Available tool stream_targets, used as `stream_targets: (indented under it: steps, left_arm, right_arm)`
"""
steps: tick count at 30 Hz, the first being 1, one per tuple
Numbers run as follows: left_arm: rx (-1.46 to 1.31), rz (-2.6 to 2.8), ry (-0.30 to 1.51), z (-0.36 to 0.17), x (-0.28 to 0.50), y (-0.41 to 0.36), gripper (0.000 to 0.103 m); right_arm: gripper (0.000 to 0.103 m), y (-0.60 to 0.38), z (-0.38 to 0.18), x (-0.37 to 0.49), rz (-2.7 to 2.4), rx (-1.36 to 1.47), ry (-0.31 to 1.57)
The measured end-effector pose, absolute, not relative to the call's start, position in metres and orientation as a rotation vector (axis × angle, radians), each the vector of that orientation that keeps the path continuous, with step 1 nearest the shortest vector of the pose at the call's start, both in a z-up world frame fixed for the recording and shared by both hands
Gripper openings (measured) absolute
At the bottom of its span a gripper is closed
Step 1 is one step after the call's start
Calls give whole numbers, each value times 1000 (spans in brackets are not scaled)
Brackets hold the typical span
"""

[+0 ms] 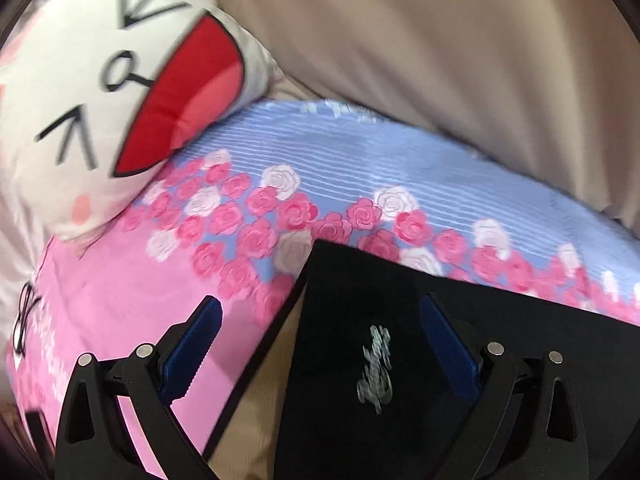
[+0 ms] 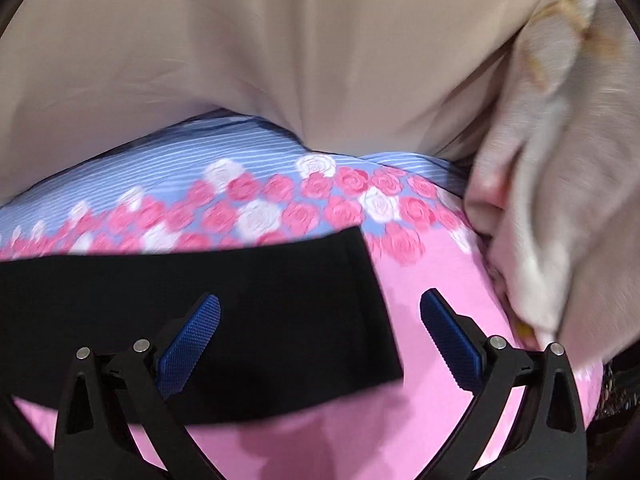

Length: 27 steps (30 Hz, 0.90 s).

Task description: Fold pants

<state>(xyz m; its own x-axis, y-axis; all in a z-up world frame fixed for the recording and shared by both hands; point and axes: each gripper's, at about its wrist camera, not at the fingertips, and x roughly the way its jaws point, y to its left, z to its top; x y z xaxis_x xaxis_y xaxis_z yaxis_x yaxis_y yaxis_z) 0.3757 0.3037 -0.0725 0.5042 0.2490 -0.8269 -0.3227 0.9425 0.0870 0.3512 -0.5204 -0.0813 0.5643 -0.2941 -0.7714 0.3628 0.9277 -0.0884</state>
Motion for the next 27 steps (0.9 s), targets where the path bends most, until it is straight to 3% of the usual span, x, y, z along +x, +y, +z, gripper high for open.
stream_targets:
  steps: [9, 11, 13, 14, 15, 16, 17, 27]
  left_arm:
    - [-154, 271, 1046, -101, 409, 323, 98]
    - [-195, 239, 1053, -102, 412, 329, 97]
    - [-194, 213, 1047, -99, 413, 329, 86]
    - [-188, 191, 1040, -96, 413, 326, 67]
    - [-192, 166, 1034, -92, 413, 323, 42]
    - [-202, 147, 1042, -88, 413, 320, 31]
    - [-215, 129, 1051, -84, 413, 318, 26]
    - [-244, 35, 871, -7, 344, 310, 24]
  right_arm:
    - [96, -539, -113, 388, -332, 116, 952]
    - [78, -540, -113, 389, -251, 165, 940]
    - [56, -538, -110, 387, -241, 177, 930]
    - [46, -537, -108, 386, -215, 192, 927]
    - [28, -536, -106, 384, -198, 210, 928]
    - [22, -533, -103, 383, -196, 210, 929]
    - [20, -530, -100, 380, -192, 199, 926]
    - [15, -515, -15, 301, -117, 195, 751]
